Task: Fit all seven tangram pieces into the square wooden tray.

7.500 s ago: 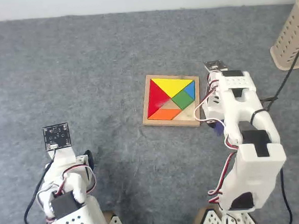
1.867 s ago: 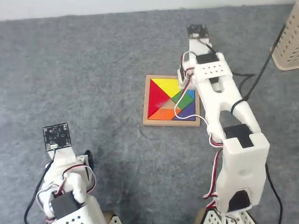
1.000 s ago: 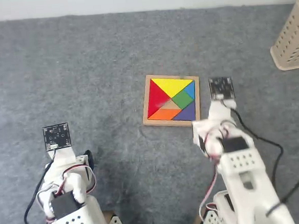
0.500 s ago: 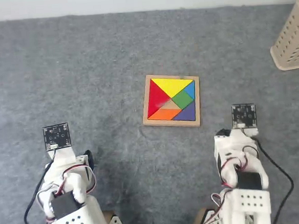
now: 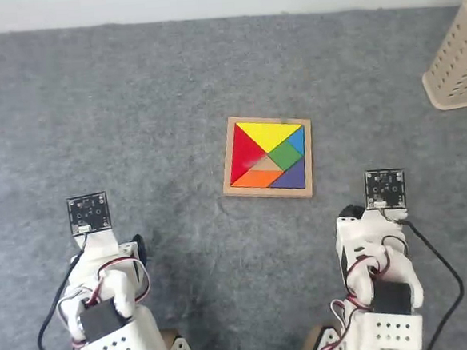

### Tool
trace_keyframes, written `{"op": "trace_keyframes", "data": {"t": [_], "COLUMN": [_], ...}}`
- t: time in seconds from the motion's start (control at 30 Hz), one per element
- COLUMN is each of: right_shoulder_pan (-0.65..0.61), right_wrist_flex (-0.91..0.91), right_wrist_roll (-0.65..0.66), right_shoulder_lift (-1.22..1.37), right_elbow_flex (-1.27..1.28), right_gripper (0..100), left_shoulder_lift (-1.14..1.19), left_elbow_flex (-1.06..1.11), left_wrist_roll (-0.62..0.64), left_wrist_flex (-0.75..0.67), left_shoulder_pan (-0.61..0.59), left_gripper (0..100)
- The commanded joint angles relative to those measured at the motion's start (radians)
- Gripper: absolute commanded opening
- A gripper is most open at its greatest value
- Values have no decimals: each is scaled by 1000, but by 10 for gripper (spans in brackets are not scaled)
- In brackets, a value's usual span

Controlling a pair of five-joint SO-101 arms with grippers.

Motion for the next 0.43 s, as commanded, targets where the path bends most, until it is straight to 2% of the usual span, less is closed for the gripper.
{"op": "trace_keyframes", "data": {"t": [0.0, 0.17, 0.4], "right_shoulder_pan": [18, 16, 18], "right_wrist_flex": [8, 130, 140], "right_wrist_roll": [14, 14, 14], "right_shoulder_lift": [10, 2, 1], "right_elbow_flex": [18, 18, 18], "right_gripper": [6, 6, 6], "left_shoulder_lift": [-12, -12, -12], "left_elbow_flex": [-19, -19, -19], "left_wrist_roll": [9, 9, 9], "left_wrist_flex": [3, 3, 3], "left_shoulder_pan": [0, 0, 0], "left_gripper": [225, 225, 225]}}
